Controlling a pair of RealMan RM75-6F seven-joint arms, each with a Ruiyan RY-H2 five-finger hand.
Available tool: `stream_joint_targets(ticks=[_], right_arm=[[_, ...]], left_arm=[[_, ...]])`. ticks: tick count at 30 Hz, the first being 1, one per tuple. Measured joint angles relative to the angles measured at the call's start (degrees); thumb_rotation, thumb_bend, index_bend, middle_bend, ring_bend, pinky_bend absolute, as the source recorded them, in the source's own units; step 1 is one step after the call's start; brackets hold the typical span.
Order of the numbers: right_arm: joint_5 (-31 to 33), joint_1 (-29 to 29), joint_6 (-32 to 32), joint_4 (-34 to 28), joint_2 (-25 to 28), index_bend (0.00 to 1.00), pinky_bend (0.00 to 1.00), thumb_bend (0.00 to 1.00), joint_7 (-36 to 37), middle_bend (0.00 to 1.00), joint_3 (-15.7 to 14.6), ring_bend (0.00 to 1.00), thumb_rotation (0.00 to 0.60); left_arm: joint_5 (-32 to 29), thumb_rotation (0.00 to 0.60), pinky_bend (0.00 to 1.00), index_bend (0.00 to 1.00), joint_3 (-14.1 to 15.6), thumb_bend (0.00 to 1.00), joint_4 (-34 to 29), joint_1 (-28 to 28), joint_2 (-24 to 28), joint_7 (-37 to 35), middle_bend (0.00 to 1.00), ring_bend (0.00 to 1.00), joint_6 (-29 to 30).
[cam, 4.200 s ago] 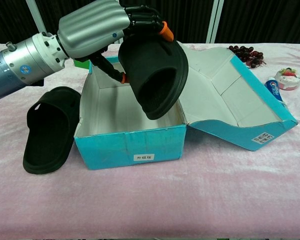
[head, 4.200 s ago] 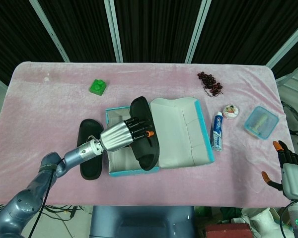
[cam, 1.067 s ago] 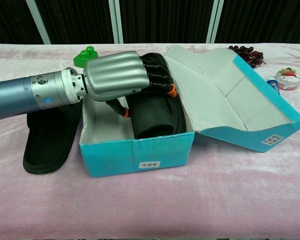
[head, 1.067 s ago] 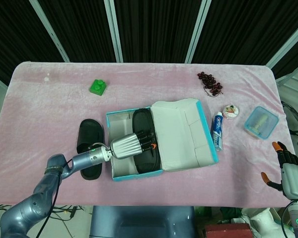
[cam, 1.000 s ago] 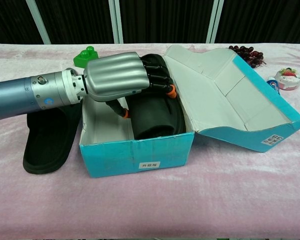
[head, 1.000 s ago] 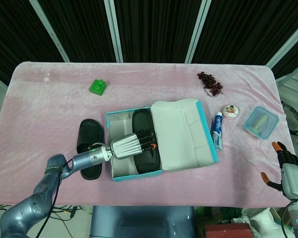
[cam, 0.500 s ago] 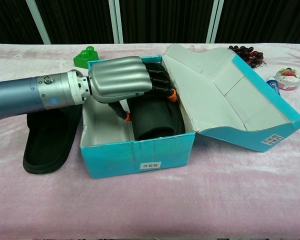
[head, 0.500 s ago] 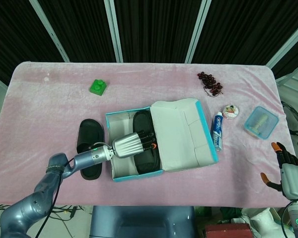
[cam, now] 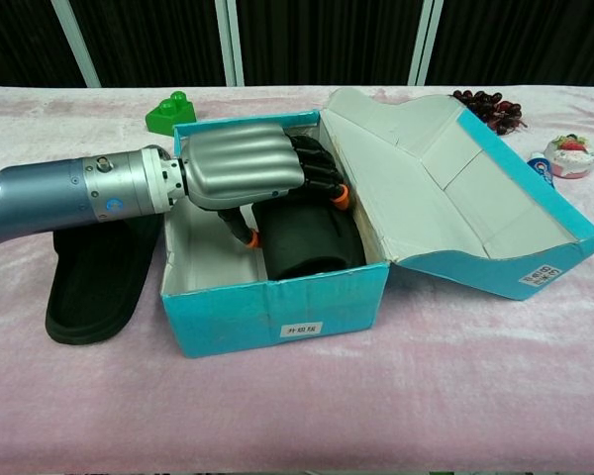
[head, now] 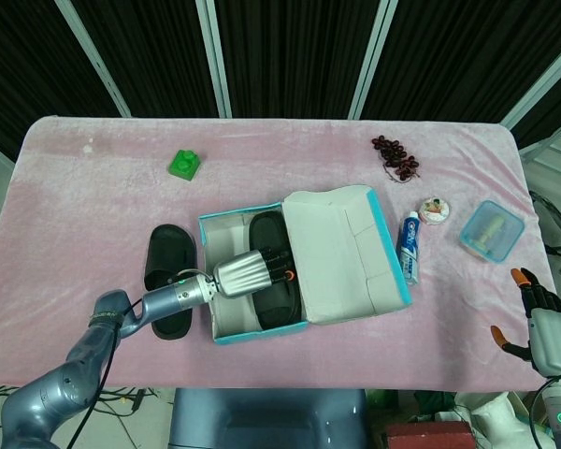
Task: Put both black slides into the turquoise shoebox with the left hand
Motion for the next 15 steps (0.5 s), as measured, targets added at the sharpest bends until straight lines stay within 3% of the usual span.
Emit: stream_joint_targets(ticks=[15], right_arm=[[0.2, 0.1, -0.4, -0.2, 0.3, 0.00, 0.15, 0.21, 0.1, 0.04, -0.1, 0.13, 0.600]], left_arm=[[-0.6, 0.600, 0.43, 0.24, -0.1, 0.18, -0.6, 0.0, -0.1, 0.2, 0.28, 0.18, -2.6]])
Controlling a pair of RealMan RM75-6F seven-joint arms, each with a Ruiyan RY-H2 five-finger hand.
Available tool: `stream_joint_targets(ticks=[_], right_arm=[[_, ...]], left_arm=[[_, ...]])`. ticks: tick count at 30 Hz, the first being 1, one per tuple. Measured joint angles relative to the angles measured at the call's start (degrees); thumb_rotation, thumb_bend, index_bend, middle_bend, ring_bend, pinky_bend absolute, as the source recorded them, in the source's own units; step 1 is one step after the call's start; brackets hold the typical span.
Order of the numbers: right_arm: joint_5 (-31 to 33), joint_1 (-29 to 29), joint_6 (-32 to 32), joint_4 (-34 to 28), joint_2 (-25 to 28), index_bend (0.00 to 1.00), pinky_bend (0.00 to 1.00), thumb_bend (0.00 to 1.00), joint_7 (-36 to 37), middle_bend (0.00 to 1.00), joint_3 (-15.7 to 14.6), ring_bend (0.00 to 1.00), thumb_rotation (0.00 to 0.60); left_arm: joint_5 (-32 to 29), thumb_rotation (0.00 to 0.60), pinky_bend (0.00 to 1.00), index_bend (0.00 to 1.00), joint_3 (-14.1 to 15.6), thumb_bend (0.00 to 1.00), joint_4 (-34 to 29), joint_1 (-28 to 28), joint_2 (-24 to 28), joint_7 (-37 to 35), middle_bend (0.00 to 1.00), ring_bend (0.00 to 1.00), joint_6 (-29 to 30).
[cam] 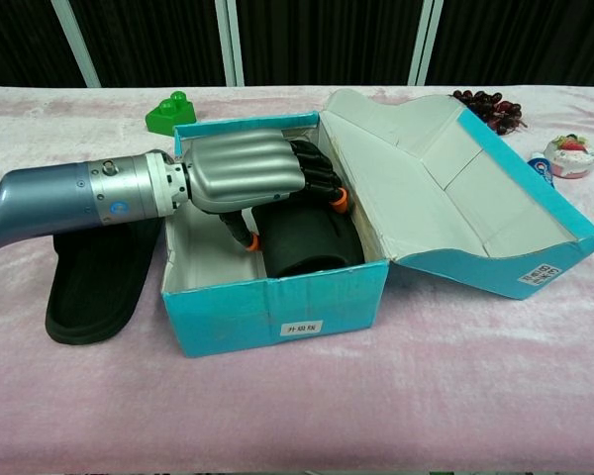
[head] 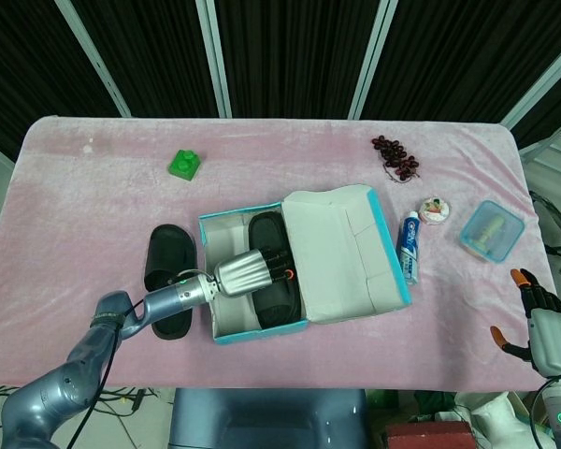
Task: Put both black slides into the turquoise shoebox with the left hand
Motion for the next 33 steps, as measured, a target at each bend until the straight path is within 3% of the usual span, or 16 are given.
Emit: stream_joint_targets(ticks=[11, 33], right_arm=[[0.3, 0.0, 0.2, -0.2, 0.0, 0.00, 0.15, 0.21, -0.5, 0.04, 0.1, 0.13, 0.600], [0.7, 0.2, -0.1, -0.2, 0.0, 0.00, 0.15, 0.21, -0.9, 0.05, 0.1, 0.13, 0.600]], left_arm=[[-0.9, 0.600, 0.35, 0.17, -1.0, 0.11, -0.3, -0.1, 0.0, 1.8, 0.17, 0.16, 0.0], [-1.2, 0.600, 0.33, 0.15, -1.6, 0.02, -4.3, -0.5, 2.7, 1.0, 0.16, 0.12, 1.1]])
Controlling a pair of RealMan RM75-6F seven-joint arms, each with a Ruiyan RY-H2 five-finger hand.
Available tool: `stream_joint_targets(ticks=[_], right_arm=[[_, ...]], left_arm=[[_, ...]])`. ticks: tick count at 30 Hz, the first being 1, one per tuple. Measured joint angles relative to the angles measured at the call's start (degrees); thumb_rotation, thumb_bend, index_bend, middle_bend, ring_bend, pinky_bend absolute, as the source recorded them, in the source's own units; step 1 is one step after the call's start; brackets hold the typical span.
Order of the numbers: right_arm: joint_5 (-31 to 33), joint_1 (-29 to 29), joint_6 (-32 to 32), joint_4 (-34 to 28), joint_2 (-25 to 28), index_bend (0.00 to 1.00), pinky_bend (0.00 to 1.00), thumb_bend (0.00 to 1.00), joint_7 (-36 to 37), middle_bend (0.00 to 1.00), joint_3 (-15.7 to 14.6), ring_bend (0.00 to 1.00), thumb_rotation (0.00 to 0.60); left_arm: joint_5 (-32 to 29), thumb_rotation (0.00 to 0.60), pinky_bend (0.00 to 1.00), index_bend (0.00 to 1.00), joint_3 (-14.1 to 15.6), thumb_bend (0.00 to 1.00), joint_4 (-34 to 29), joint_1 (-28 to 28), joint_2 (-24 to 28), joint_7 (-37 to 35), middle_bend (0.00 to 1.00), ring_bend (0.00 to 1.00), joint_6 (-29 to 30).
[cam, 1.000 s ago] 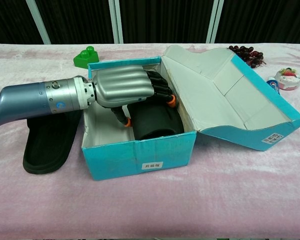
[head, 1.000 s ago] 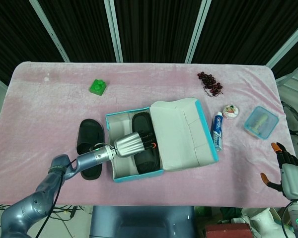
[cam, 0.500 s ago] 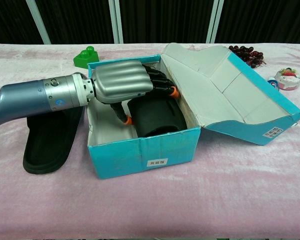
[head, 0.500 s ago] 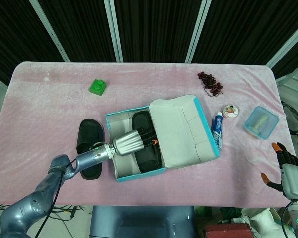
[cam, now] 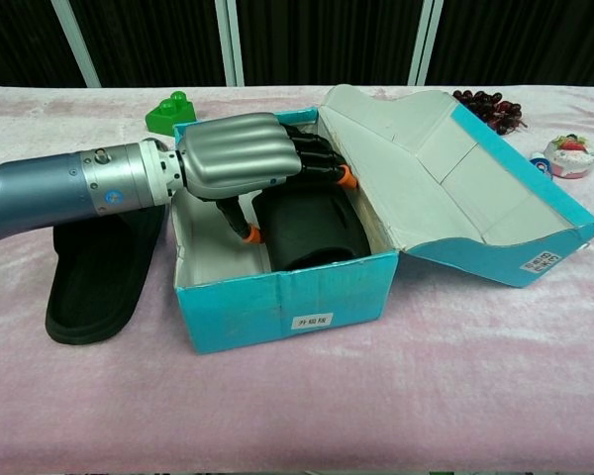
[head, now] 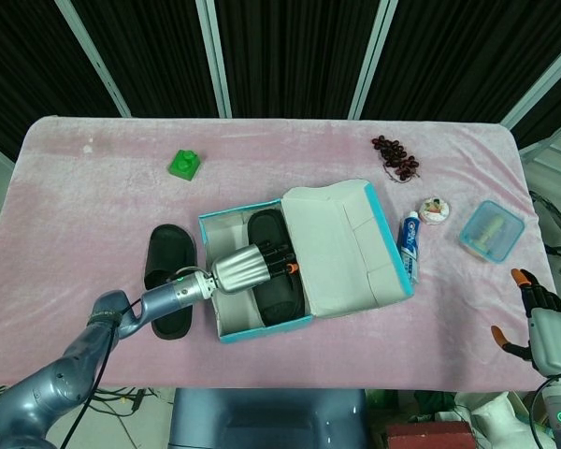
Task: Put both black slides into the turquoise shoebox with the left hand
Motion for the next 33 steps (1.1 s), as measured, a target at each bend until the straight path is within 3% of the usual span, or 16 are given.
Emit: stream_joint_targets(ticks=[8, 17, 33], right_arm=[[0.0, 0.0, 0.2, 0.1, -0.2, 0.00, 0.15, 0.21, -0.3, 0.05, 0.0, 0.13, 0.600], [0.2, 0.0, 0.2, 0.1, -0.1, 0.00, 0.15, 0.21, -0.5, 0.05, 0.1, 0.13, 0.600], [0.4, 0.2, -0.2, 0.0, 0.0, 0.00, 0.15, 0.21, -0.6, 0.05, 0.0, 0.13, 0.600]], left_arm=[[0.2, 0.600, 0.32, 0.15, -0.1, 0.01, -2.3, -0.3, 2.3, 1.3, 0.16, 0.12, 0.7], [0.2, 0.600, 0.26, 0.14, -0.2, 0.00, -6.1, 0.0, 4.5, 2.5, 0.13, 0.07, 0.7], [-1.2, 0.600, 0.25, 0.14, -2.3, 0.00, -17.4, 0.7, 11.2, 5.5, 0.14, 0.07, 1.7]])
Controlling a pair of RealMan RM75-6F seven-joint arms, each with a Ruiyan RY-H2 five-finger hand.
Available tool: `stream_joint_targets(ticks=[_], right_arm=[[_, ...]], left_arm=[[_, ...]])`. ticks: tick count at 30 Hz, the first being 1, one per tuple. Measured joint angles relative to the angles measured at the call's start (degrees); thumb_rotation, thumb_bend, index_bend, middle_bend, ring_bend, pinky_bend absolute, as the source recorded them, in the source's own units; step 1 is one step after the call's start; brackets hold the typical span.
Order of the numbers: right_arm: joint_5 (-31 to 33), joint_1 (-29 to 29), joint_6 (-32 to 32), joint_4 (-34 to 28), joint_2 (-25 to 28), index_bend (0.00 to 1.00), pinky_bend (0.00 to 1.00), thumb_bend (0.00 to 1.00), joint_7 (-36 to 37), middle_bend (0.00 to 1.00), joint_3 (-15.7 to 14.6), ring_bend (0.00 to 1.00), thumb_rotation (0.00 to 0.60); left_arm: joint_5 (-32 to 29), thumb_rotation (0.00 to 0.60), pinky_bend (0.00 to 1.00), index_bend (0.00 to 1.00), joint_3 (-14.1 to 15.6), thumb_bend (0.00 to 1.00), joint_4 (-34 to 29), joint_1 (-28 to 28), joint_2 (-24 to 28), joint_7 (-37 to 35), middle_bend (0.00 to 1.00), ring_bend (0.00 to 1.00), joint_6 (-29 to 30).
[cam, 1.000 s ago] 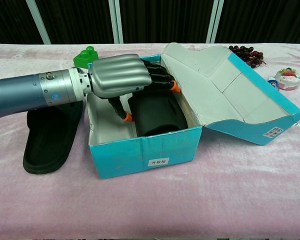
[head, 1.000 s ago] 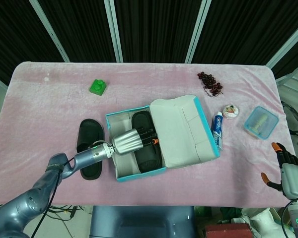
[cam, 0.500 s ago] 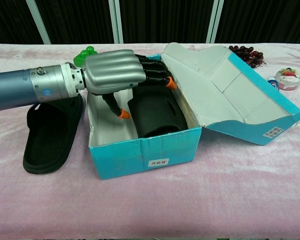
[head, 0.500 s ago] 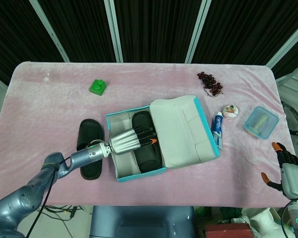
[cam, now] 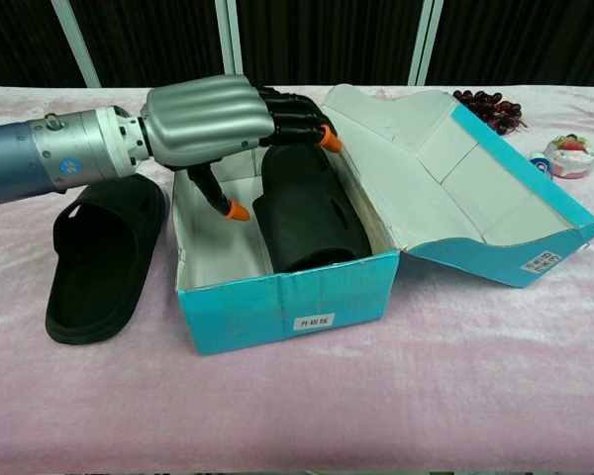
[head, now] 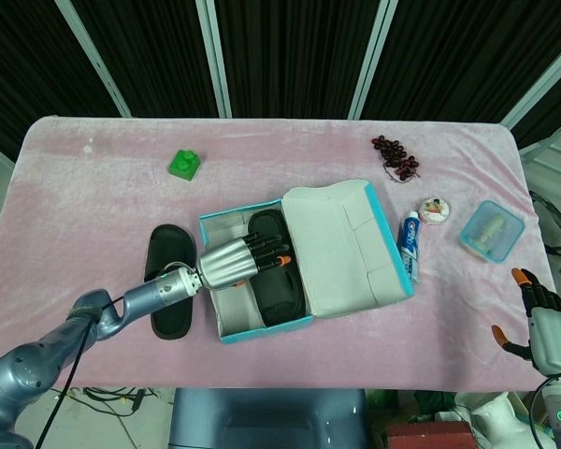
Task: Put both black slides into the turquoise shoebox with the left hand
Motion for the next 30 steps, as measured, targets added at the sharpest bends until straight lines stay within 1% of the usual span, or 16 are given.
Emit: stream_joint_targets(ticks=[5, 11, 14, 17, 20, 23, 25, 27, 30], right_arm=[[0.1, 0.0, 0.0, 0.0, 0.0, 0.00, 0.15, 0.21, -0.1, 0.05, 0.0, 0.13, 0.600], [0.3, 0.0, 0.1, 0.0, 0.0, 0.00, 0.15, 0.21, -0.3, 0.05, 0.0, 0.13, 0.600], [0.4, -0.1, 0.1, 0.0, 0.0, 0.00, 0.15, 0.21, -0.3, 0.05, 0.1, 0.13, 0.600], [0.4, -0.1, 0.1, 0.0, 0.0, 0.00, 0.15, 0.21, -0.5, 0.05, 0.0, 0.13, 0.600], [0.4, -0.1, 0.2, -0.1, 0.0, 0.00, 0.15, 0.21, -0.6, 0.05, 0.0, 0.13, 0.600], [0.4, -0.1, 0.3, -0.2, -0.1, 0.00, 0.15, 0.21, -0.8, 0.05, 0.0, 0.13, 0.600], [0.4, -0.1, 0.4, -0.2, -0.1, 0.00, 0.15, 0.21, -1.0, 0.05, 0.0, 0.13, 0.600], [0.4, -0.1, 0.4, -0.3, -0.1, 0.00, 0.15, 0.21, -1.2, 0.05, 0.0, 0.13, 0.600], [0.6, -0.1, 0.4, -0.4, -0.2, 0.00, 0.15, 0.21, -1.3, 0.05, 0.0, 0.13, 0.600]], left_arm=[[-0.2, 0.600, 0.25, 0.14, -1.1, 0.00, -4.3, 0.5, 3.4, 1.4, 0.15, 0.07, 2.6], [-1.5, 0.600, 0.27, 0.14, -2.8, 0.00, -10.6, 1.5, 7.4, 2.2, 0.15, 0.08, 4.1], [-2.0, 0.600, 0.27, 0.14, -3.4, 0.00, -14.9, 2.1, 10.1, 2.8, 0.15, 0.08, 4.7], [-2.3, 0.600, 0.25, 0.14, -3.3, 0.00, -20.0, 2.9, 14.3, 4.5, 0.15, 0.08, 4.7], [-2.3, 0.600, 0.23, 0.13, -2.2, 0.00, -24.7, 3.9, 19.5, 7.7, 0.15, 0.08, 3.8], [-2.4, 0.600, 0.22, 0.13, -0.5, 0.00, -29.9, 5.4, 24.9, 10.4, 0.15, 0.08, 2.4], [-2.3, 0.600, 0.21, 0.12, 1.1, 0.00, -33.0, 6.7, 28.5, 12.0, 0.14, 0.08, 1.4], [-1.7, 0.600, 0.21, 0.12, 3.1, 0.00, -34.5, 8.4, 31.2, 13.7, 0.14, 0.08, 0.6], [-0.8, 0.600, 0.20, 0.12, 5.3, 0.00, -34.6, 10.7, 32.9, 15.0, 0.13, 0.08, -0.6]])
